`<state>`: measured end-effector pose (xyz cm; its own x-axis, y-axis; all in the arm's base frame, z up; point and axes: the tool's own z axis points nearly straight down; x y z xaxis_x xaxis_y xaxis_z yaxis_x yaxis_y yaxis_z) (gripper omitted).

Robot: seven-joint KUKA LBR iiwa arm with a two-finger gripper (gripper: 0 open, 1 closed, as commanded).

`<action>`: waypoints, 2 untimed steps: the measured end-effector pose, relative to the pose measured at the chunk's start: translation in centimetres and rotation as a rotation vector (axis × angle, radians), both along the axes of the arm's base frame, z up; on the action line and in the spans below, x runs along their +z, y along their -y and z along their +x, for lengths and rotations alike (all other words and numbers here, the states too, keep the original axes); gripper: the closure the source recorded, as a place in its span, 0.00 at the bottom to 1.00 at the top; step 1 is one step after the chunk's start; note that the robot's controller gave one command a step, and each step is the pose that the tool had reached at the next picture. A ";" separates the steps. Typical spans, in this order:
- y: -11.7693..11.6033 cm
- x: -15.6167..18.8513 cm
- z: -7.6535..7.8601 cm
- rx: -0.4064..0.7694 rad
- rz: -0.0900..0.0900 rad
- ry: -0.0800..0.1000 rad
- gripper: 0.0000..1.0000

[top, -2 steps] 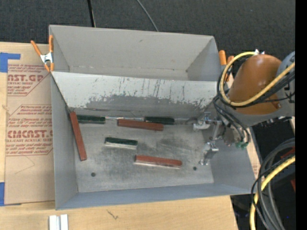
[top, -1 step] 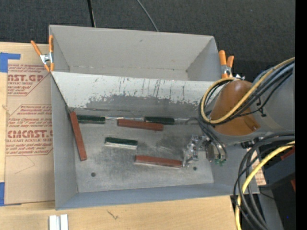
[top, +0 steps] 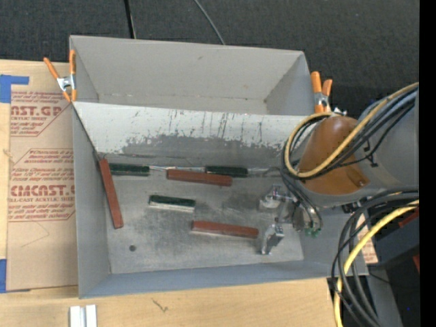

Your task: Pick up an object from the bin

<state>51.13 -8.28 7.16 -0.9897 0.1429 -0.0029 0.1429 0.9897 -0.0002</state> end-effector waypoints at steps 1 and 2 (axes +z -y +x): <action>0.0 0.0 0.0 0.000 0.000 0.000 0.00; -6.0 0.4 1.1 -0.084 0.000 0.012 1.00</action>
Offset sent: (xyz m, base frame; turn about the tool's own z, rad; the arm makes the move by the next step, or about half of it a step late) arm 0.0064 0.0602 -0.0016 0.0848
